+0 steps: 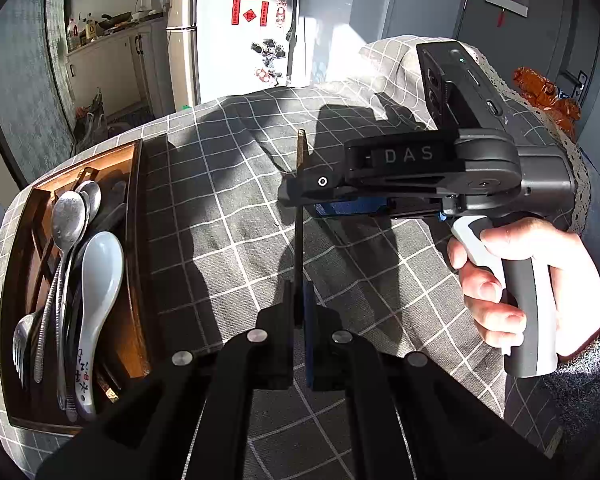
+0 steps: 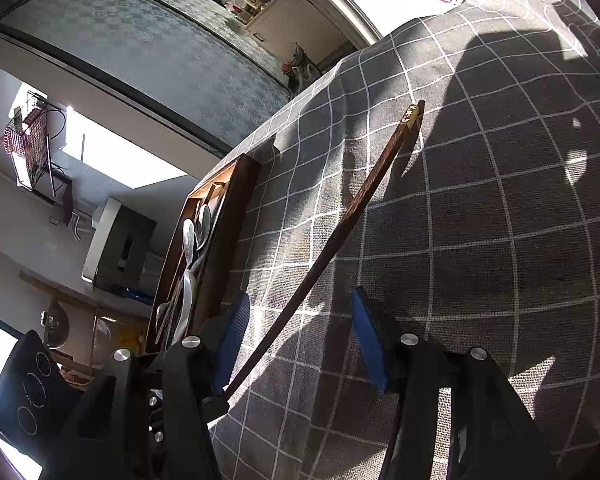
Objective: Organize utensils
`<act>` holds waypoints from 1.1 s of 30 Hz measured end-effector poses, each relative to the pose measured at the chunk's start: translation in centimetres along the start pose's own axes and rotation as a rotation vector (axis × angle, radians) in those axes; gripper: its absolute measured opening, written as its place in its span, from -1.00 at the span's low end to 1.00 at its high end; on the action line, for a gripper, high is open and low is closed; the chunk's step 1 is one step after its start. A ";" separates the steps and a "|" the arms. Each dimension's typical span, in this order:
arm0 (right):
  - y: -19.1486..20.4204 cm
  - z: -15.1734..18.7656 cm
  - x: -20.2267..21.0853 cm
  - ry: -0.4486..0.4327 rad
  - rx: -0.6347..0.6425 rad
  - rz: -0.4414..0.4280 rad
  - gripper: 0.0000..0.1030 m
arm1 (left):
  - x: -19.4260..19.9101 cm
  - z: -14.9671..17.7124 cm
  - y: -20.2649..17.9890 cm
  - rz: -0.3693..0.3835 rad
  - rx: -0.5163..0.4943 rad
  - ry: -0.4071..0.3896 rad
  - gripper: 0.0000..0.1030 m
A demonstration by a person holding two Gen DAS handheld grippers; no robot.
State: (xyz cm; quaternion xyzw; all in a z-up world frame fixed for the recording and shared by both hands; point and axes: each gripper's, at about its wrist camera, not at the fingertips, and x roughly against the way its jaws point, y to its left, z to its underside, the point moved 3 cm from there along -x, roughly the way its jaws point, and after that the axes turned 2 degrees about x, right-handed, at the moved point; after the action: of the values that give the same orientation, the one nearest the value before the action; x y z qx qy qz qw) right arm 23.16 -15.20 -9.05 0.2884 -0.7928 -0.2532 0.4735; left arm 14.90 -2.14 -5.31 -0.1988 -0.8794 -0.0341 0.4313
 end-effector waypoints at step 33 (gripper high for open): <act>15.4 0.8 -7.6 0.009 0.300 0.039 0.14 | 5.4 4.8 12.1 -0.247 0.179 -0.093 -0.46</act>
State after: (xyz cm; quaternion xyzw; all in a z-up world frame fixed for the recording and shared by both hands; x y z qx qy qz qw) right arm 22.04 1.08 -3.65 0.3417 -0.8250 -0.1213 0.4334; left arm 12.88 11.79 -5.48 -0.0511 -0.9156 0.0005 0.3987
